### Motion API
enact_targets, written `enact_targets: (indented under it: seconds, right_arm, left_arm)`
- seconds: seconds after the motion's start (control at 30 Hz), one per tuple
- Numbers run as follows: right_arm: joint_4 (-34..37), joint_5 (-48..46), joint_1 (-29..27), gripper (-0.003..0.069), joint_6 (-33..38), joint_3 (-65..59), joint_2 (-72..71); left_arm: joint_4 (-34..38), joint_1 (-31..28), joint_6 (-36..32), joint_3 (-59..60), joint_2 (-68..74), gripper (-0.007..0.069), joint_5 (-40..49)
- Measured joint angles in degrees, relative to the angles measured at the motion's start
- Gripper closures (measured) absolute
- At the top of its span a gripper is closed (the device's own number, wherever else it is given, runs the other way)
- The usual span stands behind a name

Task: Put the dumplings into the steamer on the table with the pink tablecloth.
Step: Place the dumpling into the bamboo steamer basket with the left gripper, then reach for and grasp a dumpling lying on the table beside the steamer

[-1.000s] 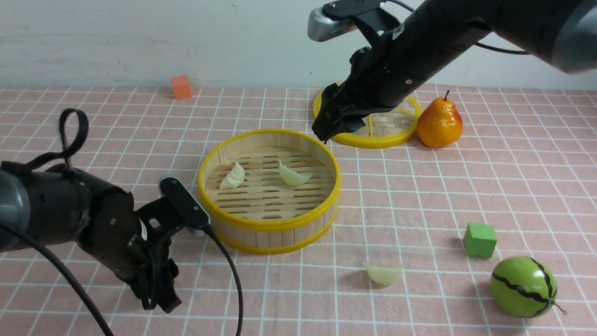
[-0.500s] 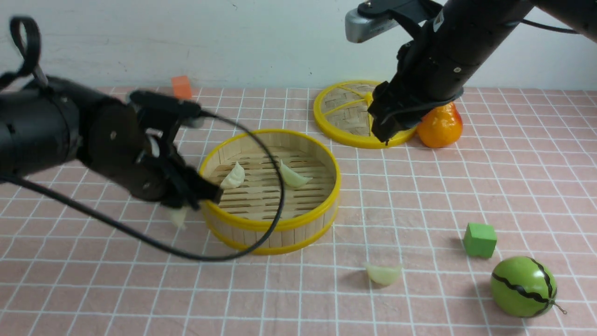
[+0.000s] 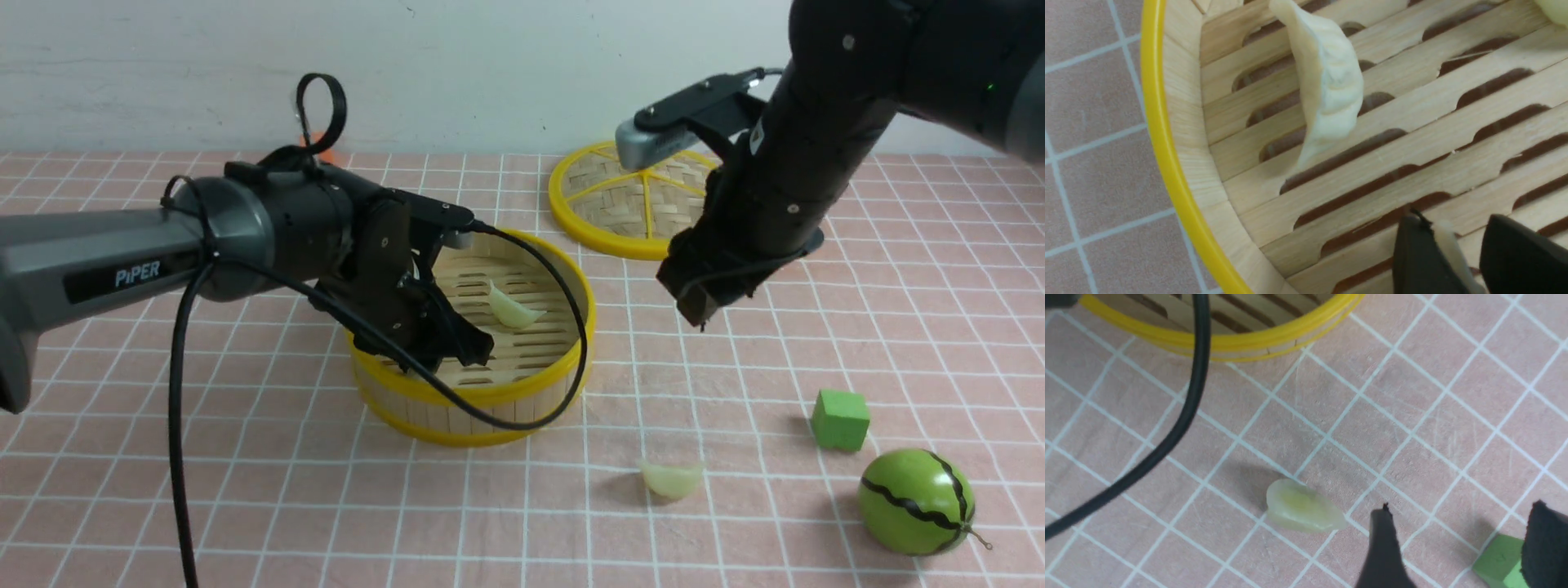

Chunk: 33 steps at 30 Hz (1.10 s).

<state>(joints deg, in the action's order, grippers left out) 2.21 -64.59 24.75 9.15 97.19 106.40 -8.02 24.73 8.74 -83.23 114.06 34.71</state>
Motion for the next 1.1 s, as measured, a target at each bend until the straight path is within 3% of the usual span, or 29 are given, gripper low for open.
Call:
enact_targets:
  seconds: [0.07, 0.1, 0.23, 0.3, 0.4, 0.5, 0.67, 0.83, 0.93, 0.97, 1.1]
  right_arm:
    - [0.0, 1.2, 0.0, 0.0216, 1.4, -1.8, 0.0]
    - [0.0, 2.4, 0.0, 0.0216, 3.7, -4.3, 0.1]
    - [0.8, 3.1, 0.0, 0.0216, 6.9, -7.4, 0.8]
    - [2.0, 3.9, 0.0, 0.0216, 9.1, -8.4, 1.3]
    - [6.0, 5.9, 0.0, 0.0216, 12.7, -9.2, 2.5]
    - [11.3, 7.0, 0.0, 0.0216, 14.4, -9.3, 5.0]
    - [13.4, 5.4, 0.0, 0.0216, 14.7, -9.3, 10.3]
    - [12.1, 5.5, 0.0, 0.0233, 15.8, -9.1, 13.9]
    - [10.6, 5.5, 0.0, 0.0314, 16.2, -8.9, 14.2]
    - [9.7, 5.4, 0.0, 0.0394, 16.3, -8.6, 14.2]
    - [6.2, 1.4, 0.1, 0.0412, 16.3, -6.7, 14.2]
  left_arm:
    - [-1.1, 0.0, 0.0, -0.3, 0.0, 0.0283, -0.1]
    - [-2.7, 0.0, 0.0, -1.0, -0.3, 0.0205, 0.3]
    - [-3.5, 0.0, 1.1, -3.3, -3.1, 0.0149, 5.2]
    - [-3.5, 0.0, 2.5, -4.9, -6.4, 0.0161, 8.7]
    - [-3.3, 0.0, 4.3, -5.9, -14.4, 0.0237, 13.5]
    - [-3.0, 0.0, 5.6, -6.3, -24.0, 0.0361, 19.6]
    - [-2.8, 0.0, 6.0, -0.8, -37.6, 0.0466, 24.6]
    - [-3.3, 0.0, 7.6, 10.0, -48.8, 0.0481, 24.3]
    - [-5.3, 0.0, 9.2, 19.8, -57.1, 0.0481, 23.7]
    - [-7.1, 0.0, 9.9, 25.0, -61.6, 0.0481, 23.6]
    - [-11.8, 0.0, 13.4, 37.2, -72.1, 0.0481, 23.2]
